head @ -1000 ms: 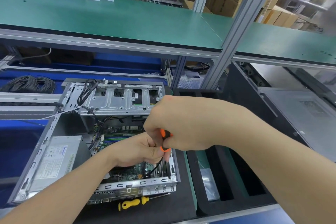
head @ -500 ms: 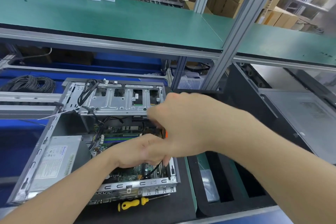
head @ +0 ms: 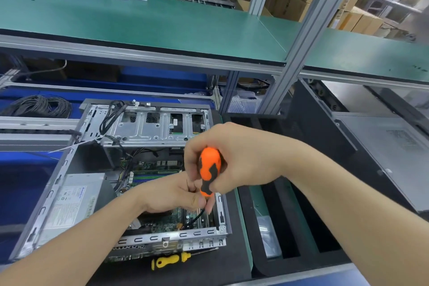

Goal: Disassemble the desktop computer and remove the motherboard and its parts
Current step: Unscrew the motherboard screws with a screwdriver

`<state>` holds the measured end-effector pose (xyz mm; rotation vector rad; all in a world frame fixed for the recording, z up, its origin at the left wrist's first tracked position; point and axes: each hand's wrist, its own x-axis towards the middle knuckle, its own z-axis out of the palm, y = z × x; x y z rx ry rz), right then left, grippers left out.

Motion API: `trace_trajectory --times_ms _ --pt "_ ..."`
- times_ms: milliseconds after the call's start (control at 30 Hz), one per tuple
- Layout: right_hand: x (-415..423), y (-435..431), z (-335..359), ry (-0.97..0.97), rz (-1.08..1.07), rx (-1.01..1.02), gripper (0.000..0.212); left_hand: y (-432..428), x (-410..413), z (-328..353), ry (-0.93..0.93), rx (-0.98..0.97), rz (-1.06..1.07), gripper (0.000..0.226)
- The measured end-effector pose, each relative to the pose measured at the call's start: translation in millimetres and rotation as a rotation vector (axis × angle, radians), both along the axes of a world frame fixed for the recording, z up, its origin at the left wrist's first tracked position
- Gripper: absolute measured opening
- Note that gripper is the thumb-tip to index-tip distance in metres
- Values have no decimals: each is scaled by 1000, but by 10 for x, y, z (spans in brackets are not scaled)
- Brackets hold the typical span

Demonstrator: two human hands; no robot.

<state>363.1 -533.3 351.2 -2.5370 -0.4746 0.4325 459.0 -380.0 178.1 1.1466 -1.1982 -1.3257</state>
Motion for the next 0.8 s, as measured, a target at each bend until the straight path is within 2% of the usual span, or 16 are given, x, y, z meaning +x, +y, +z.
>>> trace_trajectory --times_ms 67,100,133,200,267,367,467,600,800 --pt "35 -56 -245 114 -134 257 22 13 72 -16 -100 49 47 60" --pt "45 -62 -401 140 -185 332 15 25 113 -30 -177 70 77 61" --pt "55 -63 -571 138 -228 357 9 41 153 -44 -248 87 96 51" --pt "73 -33 -898 48 -293 263 6 66 227 -82 -354 112 102 14" --pt "105 22 -1128 -27 -331 217 6 89 280 -134 -427 147 100 7" --pt "211 52 -1303 18 -359 324 11 135 345 -271 -499 256 156 33" --pt "342 29 -1454 -4 -339 260 15 155 405 -427 -590 338 170 52" --pt "481 24 -1637 -34 -363 253 18 105 415 -520 -693 407 156 53" --pt "581 -42 -1728 -44 -365 324 18 36 456 -507 -640 417 222 53"
